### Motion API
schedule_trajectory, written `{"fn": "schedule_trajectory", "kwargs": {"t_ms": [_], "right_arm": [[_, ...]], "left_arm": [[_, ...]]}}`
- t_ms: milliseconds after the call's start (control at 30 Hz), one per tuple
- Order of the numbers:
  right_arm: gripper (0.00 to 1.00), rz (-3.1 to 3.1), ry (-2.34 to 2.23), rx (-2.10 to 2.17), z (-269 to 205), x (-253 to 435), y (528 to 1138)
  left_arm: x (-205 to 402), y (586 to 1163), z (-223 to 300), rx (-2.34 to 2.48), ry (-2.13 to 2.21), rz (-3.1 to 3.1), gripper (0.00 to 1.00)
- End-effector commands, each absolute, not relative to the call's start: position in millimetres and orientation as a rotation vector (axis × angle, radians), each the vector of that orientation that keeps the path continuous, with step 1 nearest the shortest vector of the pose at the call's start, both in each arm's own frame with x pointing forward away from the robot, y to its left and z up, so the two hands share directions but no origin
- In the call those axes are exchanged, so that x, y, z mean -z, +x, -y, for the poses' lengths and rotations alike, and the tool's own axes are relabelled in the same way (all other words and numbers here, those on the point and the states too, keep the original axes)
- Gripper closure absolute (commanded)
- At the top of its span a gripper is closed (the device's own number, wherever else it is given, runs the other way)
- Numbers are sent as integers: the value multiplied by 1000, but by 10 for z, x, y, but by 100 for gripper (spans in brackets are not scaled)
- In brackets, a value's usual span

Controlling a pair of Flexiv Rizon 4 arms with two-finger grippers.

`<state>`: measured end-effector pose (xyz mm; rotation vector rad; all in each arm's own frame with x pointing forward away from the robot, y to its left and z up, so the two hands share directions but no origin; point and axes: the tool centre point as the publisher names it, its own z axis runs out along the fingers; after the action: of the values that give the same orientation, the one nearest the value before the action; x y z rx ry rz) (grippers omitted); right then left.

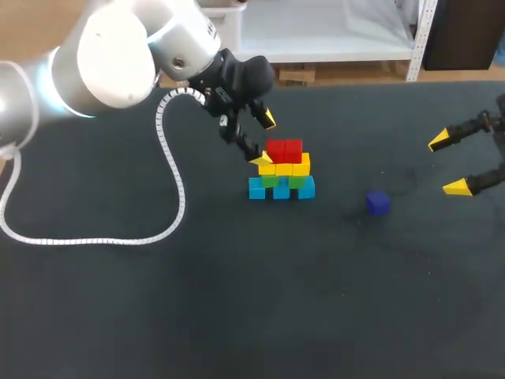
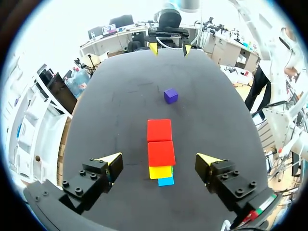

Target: Place the blue cubes, place green cubes on the blue cubes, place the yellow cubes on the green cubes, then place the red cubes on the yellow cubes, and place purple cube on the red cubes.

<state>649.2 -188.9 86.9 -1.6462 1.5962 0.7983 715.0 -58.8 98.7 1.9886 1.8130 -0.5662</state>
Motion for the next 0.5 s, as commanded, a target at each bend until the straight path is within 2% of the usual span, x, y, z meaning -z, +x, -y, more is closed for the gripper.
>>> {"fn": "schedule_trajectory", "kwargs": {"t_ms": [33, 500], "right_arm": [[0, -1595, -1646, -799, 1888, -867, 6494], [0, -1595, -1646, -799, 1888, -867, 6494]], "left_arm": [[-1084, 7076, 436, 582, 1963, -1801, 0], [-1361, 6525, -377, 550, 1903, -1880, 0]]}}
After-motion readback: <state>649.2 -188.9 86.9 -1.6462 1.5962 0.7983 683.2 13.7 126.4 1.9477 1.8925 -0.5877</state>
